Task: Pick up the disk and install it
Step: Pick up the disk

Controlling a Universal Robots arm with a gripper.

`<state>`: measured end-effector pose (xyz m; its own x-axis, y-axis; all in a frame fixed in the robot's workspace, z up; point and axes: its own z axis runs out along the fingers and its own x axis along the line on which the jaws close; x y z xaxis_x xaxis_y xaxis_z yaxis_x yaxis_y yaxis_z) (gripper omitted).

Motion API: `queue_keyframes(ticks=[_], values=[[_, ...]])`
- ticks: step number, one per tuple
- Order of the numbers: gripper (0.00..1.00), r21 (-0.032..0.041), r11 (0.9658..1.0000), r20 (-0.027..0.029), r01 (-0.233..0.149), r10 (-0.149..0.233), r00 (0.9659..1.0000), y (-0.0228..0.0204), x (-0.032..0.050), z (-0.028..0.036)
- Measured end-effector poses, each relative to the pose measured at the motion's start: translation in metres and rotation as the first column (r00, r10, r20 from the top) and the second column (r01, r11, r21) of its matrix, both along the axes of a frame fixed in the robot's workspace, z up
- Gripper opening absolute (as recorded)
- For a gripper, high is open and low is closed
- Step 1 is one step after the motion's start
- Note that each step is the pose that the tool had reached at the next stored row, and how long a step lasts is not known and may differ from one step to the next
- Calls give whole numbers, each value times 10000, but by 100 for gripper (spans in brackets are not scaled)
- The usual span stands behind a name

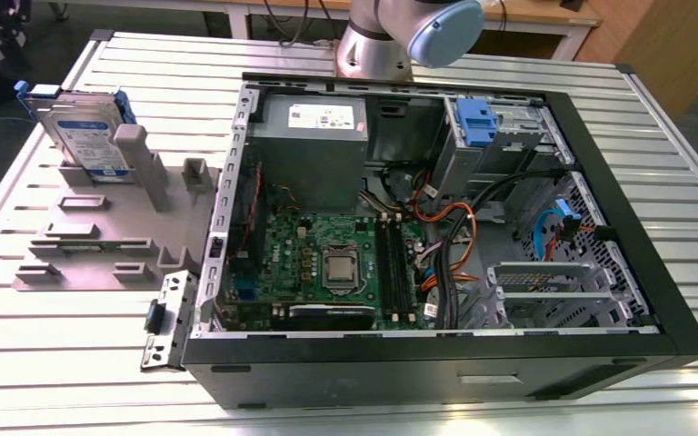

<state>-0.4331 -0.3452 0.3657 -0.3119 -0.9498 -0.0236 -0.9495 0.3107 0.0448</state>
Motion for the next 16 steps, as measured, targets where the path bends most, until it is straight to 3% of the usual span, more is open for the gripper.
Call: queue_keyframes(ticks=[5, 9, 11, 16], values=[[30, 0, 9983, 0, -576, 576, 9983, 3, 0, -21], [31, 0, 9918, 0, -1275, 1275, 9918, 3, 0, -45], [43, 0, 9908, 0, -1353, 1353, 9908, 14, -1, -57], [43, 0, 9907, 0, -1360, 1360, 9907, 100, 0, -87]])
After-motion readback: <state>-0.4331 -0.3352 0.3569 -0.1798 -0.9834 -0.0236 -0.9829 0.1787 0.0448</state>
